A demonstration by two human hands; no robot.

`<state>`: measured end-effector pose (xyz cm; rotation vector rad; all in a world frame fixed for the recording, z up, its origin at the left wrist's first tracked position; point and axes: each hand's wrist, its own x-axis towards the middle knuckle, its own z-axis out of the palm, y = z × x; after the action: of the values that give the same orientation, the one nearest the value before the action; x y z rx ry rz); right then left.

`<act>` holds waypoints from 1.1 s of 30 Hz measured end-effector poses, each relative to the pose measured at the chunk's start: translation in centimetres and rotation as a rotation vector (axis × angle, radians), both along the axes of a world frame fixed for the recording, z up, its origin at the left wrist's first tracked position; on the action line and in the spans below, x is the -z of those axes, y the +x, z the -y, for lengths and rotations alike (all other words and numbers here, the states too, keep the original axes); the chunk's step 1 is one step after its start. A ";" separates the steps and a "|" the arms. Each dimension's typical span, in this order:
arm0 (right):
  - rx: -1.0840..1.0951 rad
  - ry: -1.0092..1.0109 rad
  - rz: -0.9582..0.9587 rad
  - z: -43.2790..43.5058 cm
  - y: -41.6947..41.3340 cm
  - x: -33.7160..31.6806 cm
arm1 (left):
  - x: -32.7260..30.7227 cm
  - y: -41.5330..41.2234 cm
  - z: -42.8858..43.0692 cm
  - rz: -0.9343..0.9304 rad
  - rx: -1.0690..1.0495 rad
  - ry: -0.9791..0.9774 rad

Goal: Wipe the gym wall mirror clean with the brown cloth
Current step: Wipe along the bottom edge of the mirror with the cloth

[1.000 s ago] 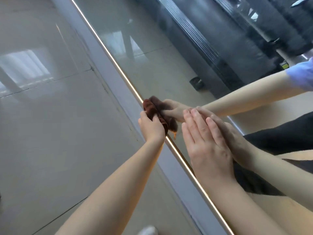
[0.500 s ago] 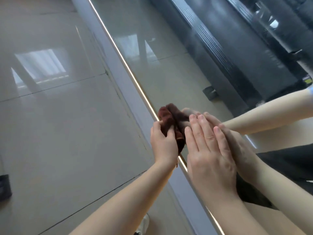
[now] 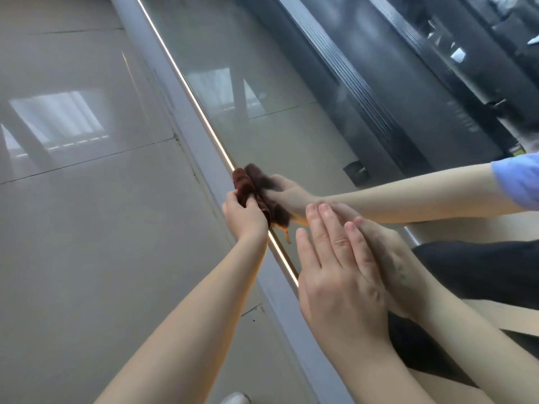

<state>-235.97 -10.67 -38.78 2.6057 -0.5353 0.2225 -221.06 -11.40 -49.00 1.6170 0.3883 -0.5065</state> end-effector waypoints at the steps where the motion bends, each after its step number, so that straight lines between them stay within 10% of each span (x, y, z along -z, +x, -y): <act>1: 0.000 0.002 0.004 0.1 0.7 -0.1 | 0.1 0.9 0.1 -0.002 -0.001 0.005; 33: -0.055 -0.099 0.030 3.2 23.5 0.1 | 1.3 21.3 1.8 -0.016 0.090 -0.007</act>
<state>-212.49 -13.86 -38.87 2.5262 -0.4514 0.2996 -199.71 -13.22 -50.29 1.6298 0.3264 -0.5890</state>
